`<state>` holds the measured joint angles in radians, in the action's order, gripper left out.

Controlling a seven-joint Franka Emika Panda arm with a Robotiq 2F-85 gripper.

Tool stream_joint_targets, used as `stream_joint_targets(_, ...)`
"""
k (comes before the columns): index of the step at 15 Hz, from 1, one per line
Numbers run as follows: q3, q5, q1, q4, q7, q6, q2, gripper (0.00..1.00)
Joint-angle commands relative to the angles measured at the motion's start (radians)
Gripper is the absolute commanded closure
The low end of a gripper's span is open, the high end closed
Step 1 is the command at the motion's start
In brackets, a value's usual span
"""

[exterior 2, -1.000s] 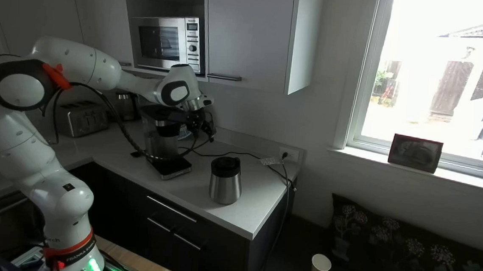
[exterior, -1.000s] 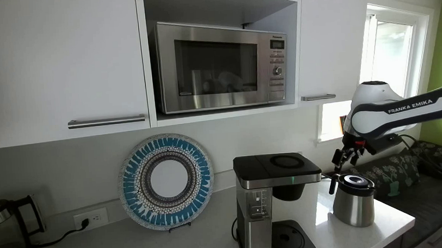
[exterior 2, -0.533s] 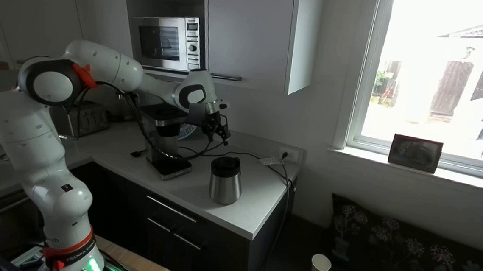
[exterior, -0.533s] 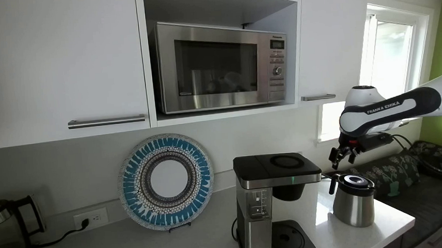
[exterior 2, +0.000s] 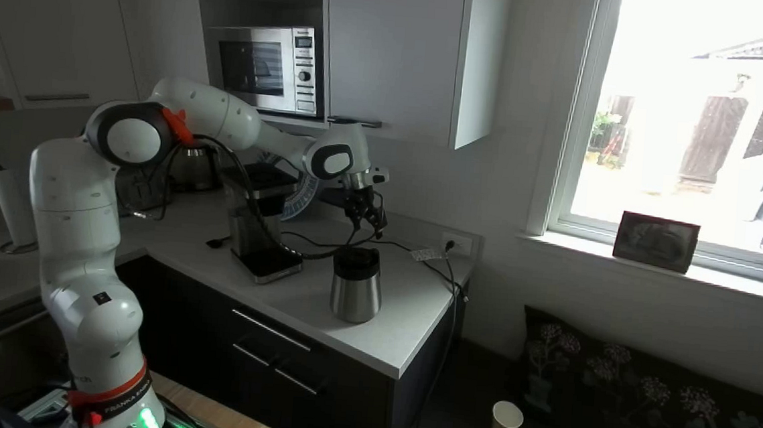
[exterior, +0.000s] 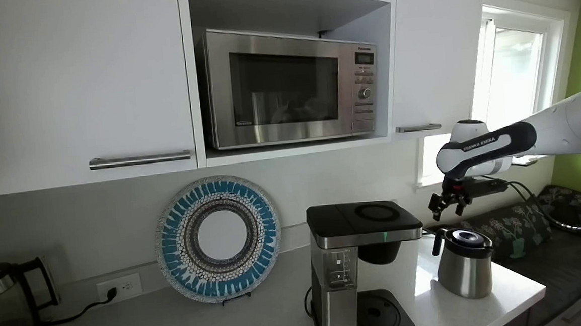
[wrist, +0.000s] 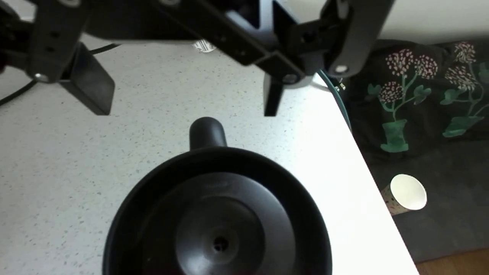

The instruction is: Turn the coffee jar ninety degrees clockwise on the kitchen counter

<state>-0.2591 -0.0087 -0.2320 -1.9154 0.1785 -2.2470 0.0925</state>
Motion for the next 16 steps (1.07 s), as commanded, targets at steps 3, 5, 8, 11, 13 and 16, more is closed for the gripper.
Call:
stream_joint_targets(3,0.012,0.045,-0.041,0.108,0.019,0.072,0.114,0.0)
stream_joint_targets(5,0.021,0.08,-0.054,0.131,0.057,0.106,0.14,0.0)
stream_joint_targets(8,0.029,0.113,-0.063,0.152,0.082,0.134,0.164,0.0)
stream_joint_targets(11,0.038,0.118,-0.07,0.164,0.106,0.129,0.185,0.0)
stream_joint_targets(13,0.043,0.121,-0.075,0.172,0.118,0.135,0.197,0.17)
stream_joint_targets(16,0.053,0.131,-0.083,0.178,0.142,0.149,0.208,0.4)
